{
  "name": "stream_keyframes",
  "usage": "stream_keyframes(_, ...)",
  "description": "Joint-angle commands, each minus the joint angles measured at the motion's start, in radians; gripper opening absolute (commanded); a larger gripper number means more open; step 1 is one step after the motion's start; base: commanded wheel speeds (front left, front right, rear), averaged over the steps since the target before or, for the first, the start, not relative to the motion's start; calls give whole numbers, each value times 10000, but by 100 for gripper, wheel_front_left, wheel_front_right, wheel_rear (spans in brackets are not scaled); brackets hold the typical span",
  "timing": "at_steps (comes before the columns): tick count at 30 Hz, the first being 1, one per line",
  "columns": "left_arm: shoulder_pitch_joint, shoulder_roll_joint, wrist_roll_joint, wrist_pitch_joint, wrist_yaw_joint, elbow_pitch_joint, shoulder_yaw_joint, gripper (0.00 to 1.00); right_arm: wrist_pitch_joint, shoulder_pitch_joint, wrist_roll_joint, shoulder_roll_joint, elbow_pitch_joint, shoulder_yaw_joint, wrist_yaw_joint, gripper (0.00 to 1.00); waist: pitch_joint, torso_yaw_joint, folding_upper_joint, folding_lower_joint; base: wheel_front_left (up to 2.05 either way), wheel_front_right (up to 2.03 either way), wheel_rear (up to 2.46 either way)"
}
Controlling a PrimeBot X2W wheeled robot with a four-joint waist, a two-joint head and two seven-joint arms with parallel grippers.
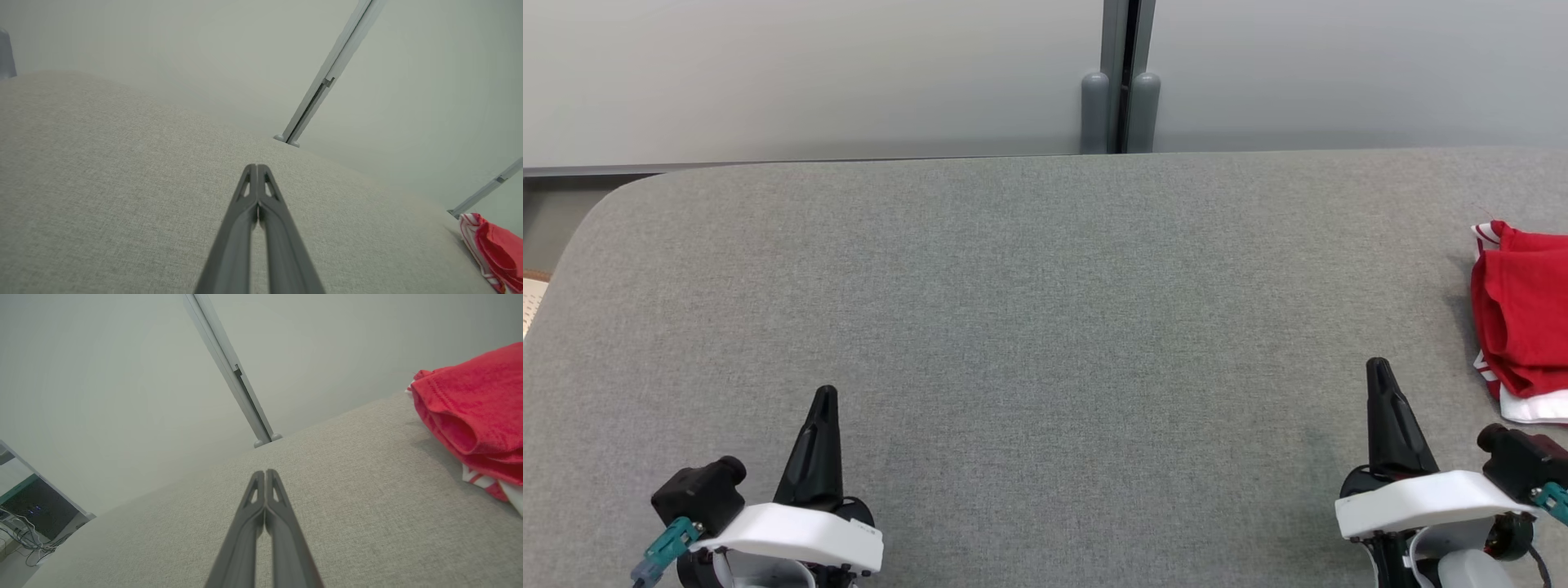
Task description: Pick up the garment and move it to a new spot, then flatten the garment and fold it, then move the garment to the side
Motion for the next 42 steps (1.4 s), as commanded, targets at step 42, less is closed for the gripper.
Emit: stream_keyframes(42,-460,271,-5638,1342,-531,37,909,0,1511,25,5776,-85,-425,-814,0,0,-362,-266,0,0,0,0,0)
